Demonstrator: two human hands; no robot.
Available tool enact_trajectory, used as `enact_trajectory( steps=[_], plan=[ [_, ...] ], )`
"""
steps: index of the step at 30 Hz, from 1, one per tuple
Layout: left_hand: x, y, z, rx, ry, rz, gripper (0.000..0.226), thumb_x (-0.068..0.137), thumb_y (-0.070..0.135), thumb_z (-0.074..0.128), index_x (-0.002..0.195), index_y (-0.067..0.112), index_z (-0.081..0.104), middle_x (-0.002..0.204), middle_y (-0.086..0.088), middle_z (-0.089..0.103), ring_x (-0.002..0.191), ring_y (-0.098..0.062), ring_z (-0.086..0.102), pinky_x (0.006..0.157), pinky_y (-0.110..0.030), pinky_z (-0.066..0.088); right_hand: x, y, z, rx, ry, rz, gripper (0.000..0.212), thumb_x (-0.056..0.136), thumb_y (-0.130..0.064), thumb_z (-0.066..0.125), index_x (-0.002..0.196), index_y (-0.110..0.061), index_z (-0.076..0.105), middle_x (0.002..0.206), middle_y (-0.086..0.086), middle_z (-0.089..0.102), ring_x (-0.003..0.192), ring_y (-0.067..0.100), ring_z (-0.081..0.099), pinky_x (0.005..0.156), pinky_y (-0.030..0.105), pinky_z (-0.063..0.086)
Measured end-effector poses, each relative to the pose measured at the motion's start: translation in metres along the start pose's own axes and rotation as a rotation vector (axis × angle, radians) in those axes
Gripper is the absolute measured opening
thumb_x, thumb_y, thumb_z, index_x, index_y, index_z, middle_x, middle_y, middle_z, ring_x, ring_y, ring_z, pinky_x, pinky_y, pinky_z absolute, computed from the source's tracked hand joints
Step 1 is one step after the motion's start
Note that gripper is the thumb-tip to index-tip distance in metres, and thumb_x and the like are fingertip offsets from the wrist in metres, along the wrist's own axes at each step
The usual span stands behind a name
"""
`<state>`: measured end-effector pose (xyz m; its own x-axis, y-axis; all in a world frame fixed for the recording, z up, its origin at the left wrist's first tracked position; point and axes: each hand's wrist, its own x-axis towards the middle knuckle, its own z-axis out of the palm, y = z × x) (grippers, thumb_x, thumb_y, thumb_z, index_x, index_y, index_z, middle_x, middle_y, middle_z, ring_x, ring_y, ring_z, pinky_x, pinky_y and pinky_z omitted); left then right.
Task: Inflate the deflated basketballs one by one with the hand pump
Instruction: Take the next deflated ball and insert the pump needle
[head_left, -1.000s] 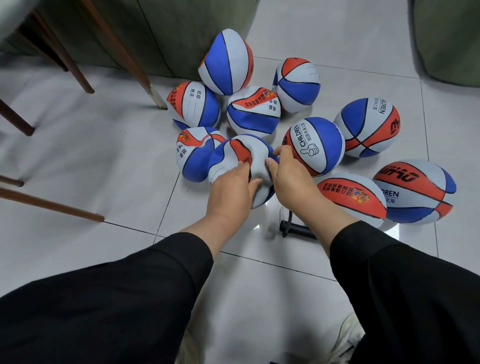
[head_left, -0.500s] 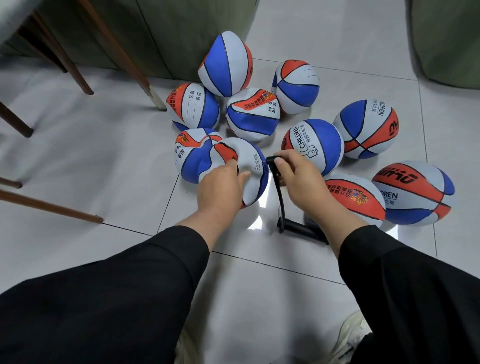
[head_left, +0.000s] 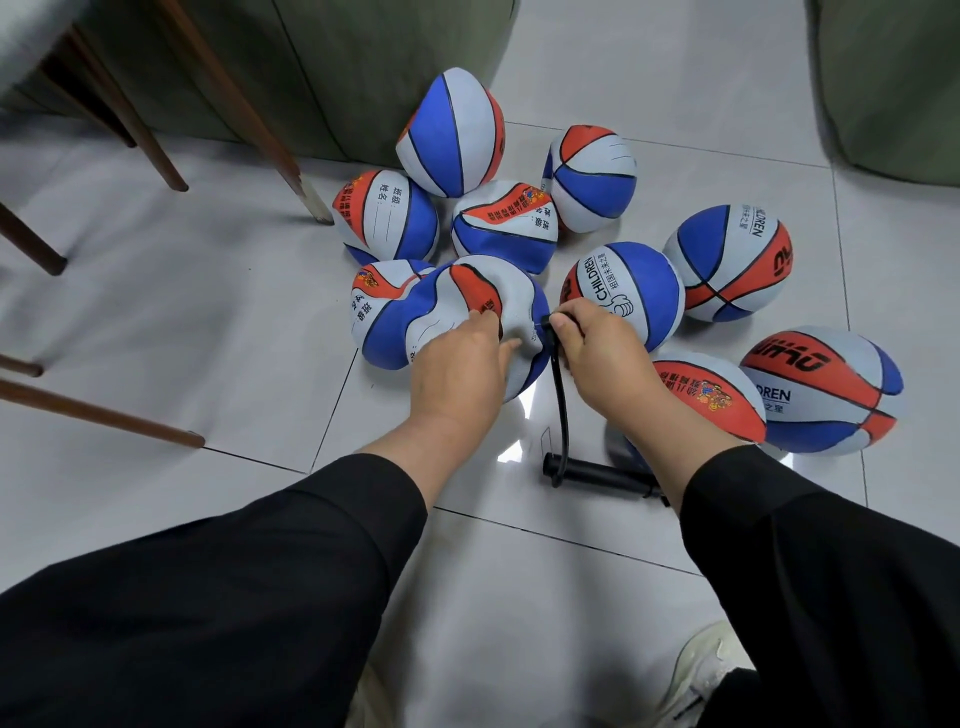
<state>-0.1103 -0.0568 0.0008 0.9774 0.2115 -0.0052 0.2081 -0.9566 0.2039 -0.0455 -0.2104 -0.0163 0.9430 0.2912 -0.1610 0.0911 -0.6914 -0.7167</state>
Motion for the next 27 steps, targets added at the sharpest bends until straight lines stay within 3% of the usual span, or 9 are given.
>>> enact_trajectory(
  steps=[4,8,11,15,19,24,27],
  plan=[
    [-0.002,0.001,-0.001,-0.057,0.032,0.011,0.033,0.109,0.041,0.047,0.115,0.011,0.059,0.099,-0.008,0.069,0.088,-0.029,0.065,0.066,-0.033,0.033,-0.002,-0.004,0.003,0.017,-0.016,0.0,0.022,0.108,-0.031,0.044,0.107,-0.017,0.06,0.084,0.0,0.063,0.079,0.021,0.06,0.062,0.023,0.04],
    [-0.001,0.003,0.001,-0.144,0.072,0.053,0.025,0.106,0.034,0.055,0.111,0.011,0.064,0.094,-0.008,0.07,0.084,-0.03,0.066,0.068,-0.038,0.047,-0.001,-0.008,0.005,0.01,-0.058,-0.001,0.025,0.108,-0.031,0.043,0.105,-0.015,0.061,0.088,0.006,0.066,0.082,0.026,0.063,0.073,0.034,0.049],
    [-0.002,0.003,0.002,-0.159,0.087,0.077,0.021,0.105,0.03,0.058,0.109,0.011,0.065,0.093,-0.008,0.07,0.083,-0.029,0.065,0.066,-0.035,0.042,-0.001,-0.009,0.004,-0.003,-0.088,0.009,0.025,0.108,-0.031,0.043,0.104,-0.014,0.061,0.086,0.005,0.065,0.081,0.026,0.062,0.071,0.033,0.047],
    [0.002,-0.006,0.007,-0.099,-0.031,0.129,0.026,0.105,0.036,0.054,0.115,0.013,0.063,0.096,-0.007,0.069,0.088,-0.028,0.065,0.067,-0.033,0.038,-0.004,0.0,0.009,-0.021,-0.152,0.023,0.023,0.108,-0.031,0.045,0.104,-0.015,0.061,0.09,0.007,0.066,0.083,0.026,0.062,0.075,0.037,0.049],
    [0.001,-0.026,0.011,-0.141,-0.156,0.078,0.037,0.105,0.047,0.052,0.121,0.016,0.062,0.101,-0.007,0.07,0.092,-0.028,0.065,0.076,-0.036,0.049,-0.009,0.01,0.017,0.041,-0.179,0.032,0.025,0.108,-0.031,0.044,0.116,-0.019,0.063,0.092,0.0,0.065,0.082,0.018,0.059,0.075,0.032,0.043],
    [-0.005,-0.035,0.018,-0.161,-0.216,0.051,0.037,0.104,0.05,0.052,0.121,0.018,0.061,0.099,-0.005,0.071,0.09,-0.027,0.065,0.077,-0.04,0.054,-0.01,0.02,0.011,0.17,-0.126,0.107,0.036,0.11,-0.03,0.038,0.139,-0.018,0.057,0.099,-0.008,0.064,0.087,0.011,0.064,0.088,0.038,0.055],
    [-0.009,-0.033,0.017,-0.139,-0.234,0.055,0.036,0.104,0.05,0.051,0.113,0.017,0.06,0.092,-0.003,0.068,0.086,-0.027,0.063,0.074,-0.041,0.054,-0.019,0.035,0.008,0.149,-0.129,0.142,0.037,0.109,-0.031,0.039,0.141,-0.02,0.055,0.101,-0.009,0.067,0.091,0.01,0.065,0.089,0.04,0.055]
  ],
)
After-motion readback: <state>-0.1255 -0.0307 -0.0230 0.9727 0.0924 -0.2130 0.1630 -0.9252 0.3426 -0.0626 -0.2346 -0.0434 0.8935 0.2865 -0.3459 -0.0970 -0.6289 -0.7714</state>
